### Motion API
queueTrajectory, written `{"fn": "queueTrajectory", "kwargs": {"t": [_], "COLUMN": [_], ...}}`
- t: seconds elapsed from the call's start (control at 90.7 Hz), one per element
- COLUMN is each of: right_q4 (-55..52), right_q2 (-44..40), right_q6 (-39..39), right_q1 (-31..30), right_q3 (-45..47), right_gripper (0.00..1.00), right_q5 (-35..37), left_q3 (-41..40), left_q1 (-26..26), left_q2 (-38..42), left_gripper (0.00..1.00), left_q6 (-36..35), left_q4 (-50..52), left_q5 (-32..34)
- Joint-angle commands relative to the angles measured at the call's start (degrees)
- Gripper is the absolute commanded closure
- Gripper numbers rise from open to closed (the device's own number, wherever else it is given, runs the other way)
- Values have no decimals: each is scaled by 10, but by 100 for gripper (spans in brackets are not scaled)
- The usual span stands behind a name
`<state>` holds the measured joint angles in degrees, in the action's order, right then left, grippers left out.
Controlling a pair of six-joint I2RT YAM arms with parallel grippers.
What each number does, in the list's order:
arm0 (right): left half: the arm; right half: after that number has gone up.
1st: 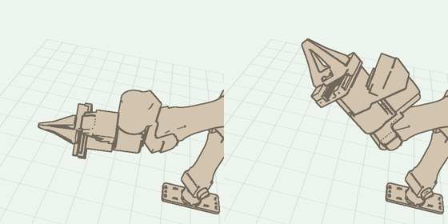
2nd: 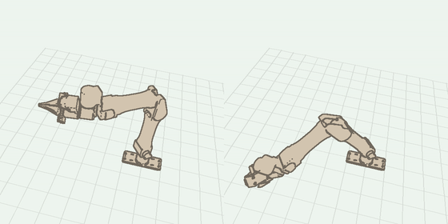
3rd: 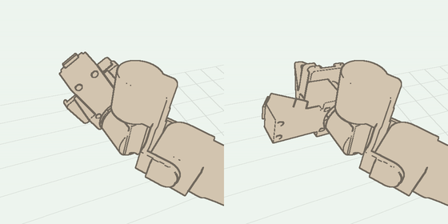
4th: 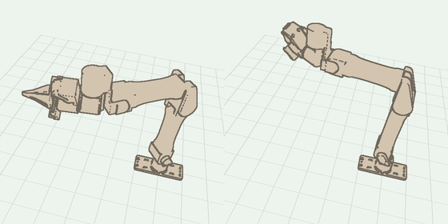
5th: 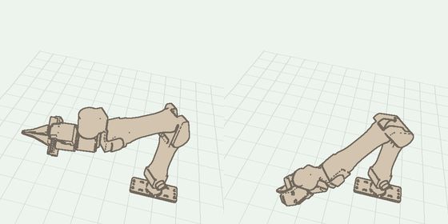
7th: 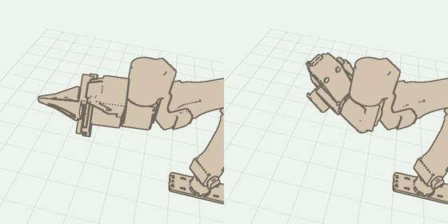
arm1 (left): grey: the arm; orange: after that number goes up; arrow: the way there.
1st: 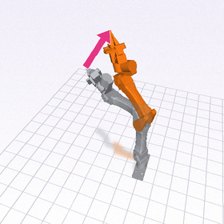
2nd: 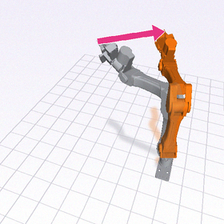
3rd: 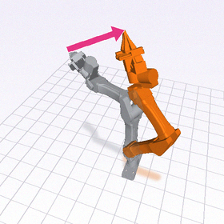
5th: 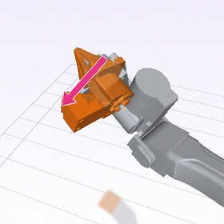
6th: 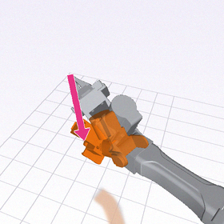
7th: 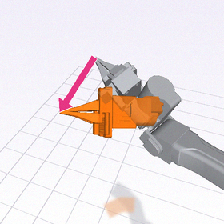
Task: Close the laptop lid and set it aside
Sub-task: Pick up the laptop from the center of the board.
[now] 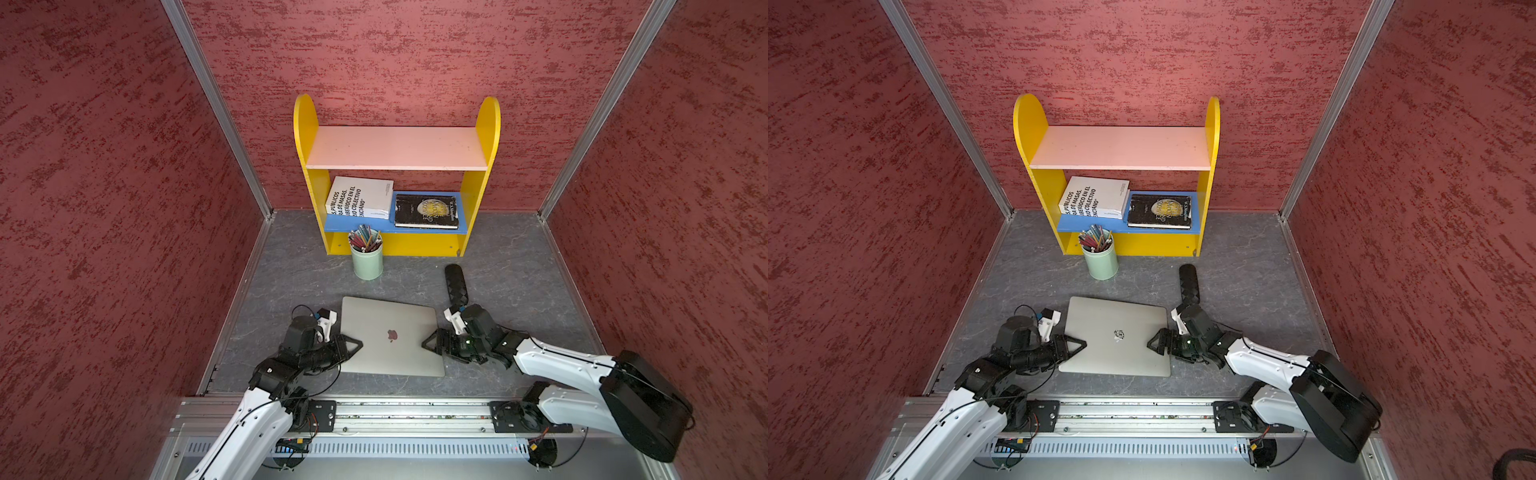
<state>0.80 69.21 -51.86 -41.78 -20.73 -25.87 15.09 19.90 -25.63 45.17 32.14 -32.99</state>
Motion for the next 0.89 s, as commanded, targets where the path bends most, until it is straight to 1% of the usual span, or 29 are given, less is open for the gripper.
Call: {"fn": "queueTrajectory", "kwargs": {"t": [0.0, 0.32, 0.606, 0.882], "right_q4": [-18, -7, -28, -33], "right_q2": [8, -3, -59, -101], "right_q6": [7, -1, -7, -17], "right_q1": [1, 2, 2, 4], "right_q3": [7, 19, 24, 29], "right_gripper": [9, 8, 6, 2], "right_q5": [0, -3, -1, -1], "left_q3": [20, 14, 13, 13], "left_q1": [0, 0, -1, -1], "left_q2": [8, 13, 30, 40], "left_gripper": [71, 86, 99, 100], "left_q6": [2, 15, 34, 57], "left_q4": [-36, -61, -78, -120], "left_q5": [-25, -44, -54, -70]}}
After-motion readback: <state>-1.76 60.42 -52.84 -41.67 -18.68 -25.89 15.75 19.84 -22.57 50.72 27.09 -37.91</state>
